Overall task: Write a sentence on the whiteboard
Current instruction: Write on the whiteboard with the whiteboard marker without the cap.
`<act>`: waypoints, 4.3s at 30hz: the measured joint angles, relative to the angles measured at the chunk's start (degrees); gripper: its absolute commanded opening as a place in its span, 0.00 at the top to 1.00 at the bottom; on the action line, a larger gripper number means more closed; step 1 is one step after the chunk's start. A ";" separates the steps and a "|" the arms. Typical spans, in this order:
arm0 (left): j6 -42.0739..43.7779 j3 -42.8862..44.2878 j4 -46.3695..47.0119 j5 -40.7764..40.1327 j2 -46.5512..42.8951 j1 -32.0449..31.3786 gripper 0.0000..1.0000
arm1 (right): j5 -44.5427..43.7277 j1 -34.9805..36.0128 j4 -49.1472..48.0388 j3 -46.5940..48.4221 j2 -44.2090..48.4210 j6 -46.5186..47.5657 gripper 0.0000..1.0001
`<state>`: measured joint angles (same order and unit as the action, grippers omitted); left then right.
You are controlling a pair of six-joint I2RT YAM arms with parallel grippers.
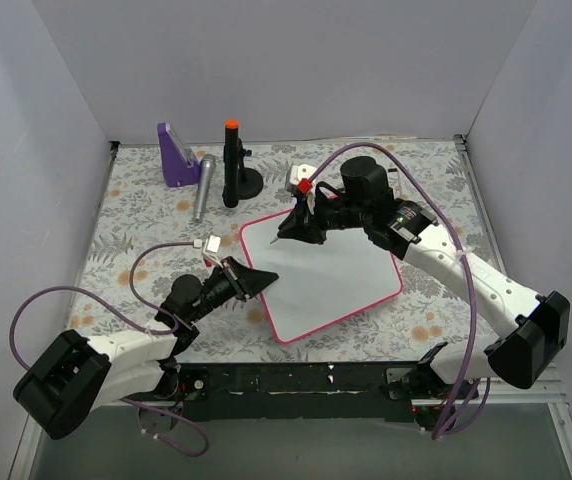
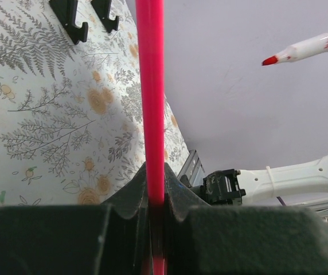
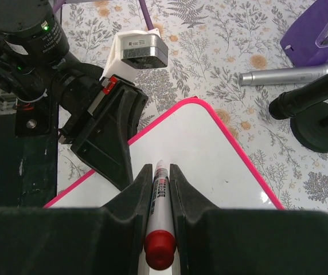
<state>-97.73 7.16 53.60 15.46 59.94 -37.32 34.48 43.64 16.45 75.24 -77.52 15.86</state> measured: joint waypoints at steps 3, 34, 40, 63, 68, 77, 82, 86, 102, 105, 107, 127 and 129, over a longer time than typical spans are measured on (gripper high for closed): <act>0.37 0.11 -0.63 -0.13 0.83 0.00 1.00 | -0.11 0.00 0.02 0.00 0.00 0.13 0.99; 3.87 1.20 -2.47 0.13 3.72 -0.04 1.00 | -0.72 -1.64 -7.54 -6.69 -3.43 -3.82 0.99; 3.85 1.20 -2.08 0.13 4.09 -0.04 1.00 | -3.02 -1.64 -8.59 -6.69 -3.43 -4.72 0.99; 3.52 1.14 -1.49 0.15 4.52 -0.04 1.00 | -5.46 -1.64 -10.75 -6.69 -5.64 -6.95 0.99; 3.34 1.11 -1.46 0.15 4.68 -0.04 1.00 | -5.44 -1.64 -11.06 -6.69 -5.86 -6.95 0.99; 3.21 1.11 -1.46 0.15 4.72 -0.04 1.00 | -5.44 -1.64 -11.19 -6.80 -5.90 -6.88 0.99; 2.73 0.87 -1.51 0.02 4.72 -0.02 1.00 | -5.38 -1.64 -12.57 -8.00 -5.77 -6.78 0.99; 2.43 0.79 -1.53 -0.07 4.72 -0.02 1.00 | -5.18 -1.64 -13.62 -9.44 -5.07 -6.67 0.99; 2.62 0.79 -1.53 -0.04 4.70 -0.02 1.00 | -3.13 -1.64 -13.97 -16.65 -0.07 -6.54 0.99; 2.71 0.79 -1.51 -0.04 4.70 -0.02 1.00 | -2.97 -1.64 -13.97 -16.94 0.15 -6.54 0.99; 2.75 0.79 -1.51 -0.04 4.70 -0.02 1.00 | -2.99 -1.64 -13.99 -16.94 0.15 -6.56 0.99; 2.36 0.79 -1.14 -0.04 5.16 -0.02 1.00 | -4.37 -4.00 -13.64 -12.76 -2.86 -6.62 0.99; 2.32 0.79 -1.09 -0.02 5.22 -0.02 1.00 | -4.37 -4.63 -13.66 -12.39 -3.15 -6.62 0.99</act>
<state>-95.42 7.94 52.51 15.44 65.17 -37.34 30.11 39.00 2.79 62.85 -80.66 9.23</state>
